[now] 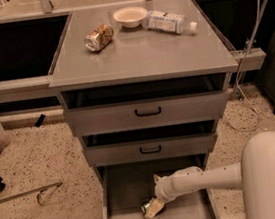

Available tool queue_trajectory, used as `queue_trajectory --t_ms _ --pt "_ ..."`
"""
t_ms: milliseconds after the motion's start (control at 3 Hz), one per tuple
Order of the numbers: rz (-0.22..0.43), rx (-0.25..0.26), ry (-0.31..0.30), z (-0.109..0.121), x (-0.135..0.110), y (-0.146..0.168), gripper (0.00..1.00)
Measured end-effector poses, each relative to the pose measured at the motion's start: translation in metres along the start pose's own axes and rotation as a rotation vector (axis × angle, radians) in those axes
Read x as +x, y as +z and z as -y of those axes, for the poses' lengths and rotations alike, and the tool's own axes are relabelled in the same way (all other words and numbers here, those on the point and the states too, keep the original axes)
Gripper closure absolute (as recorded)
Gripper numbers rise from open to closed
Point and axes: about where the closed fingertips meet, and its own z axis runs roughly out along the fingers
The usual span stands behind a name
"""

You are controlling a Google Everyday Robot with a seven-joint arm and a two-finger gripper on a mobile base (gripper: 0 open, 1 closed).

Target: Pick green can from bottom drawer and place on counter

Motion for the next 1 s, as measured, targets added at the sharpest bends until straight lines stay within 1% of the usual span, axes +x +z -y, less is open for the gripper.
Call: queue_trajectory --t_ms 333,667,1000 --pt "0.072 0.012 -0.003 0.007 0.021 0.042 0.00" --pt "0.115 -0.011 0.003 0.005 0.041 0.083 0.00" --pt "0.135 -0.046 0.006 0.004 0.054 0.114 0.00"
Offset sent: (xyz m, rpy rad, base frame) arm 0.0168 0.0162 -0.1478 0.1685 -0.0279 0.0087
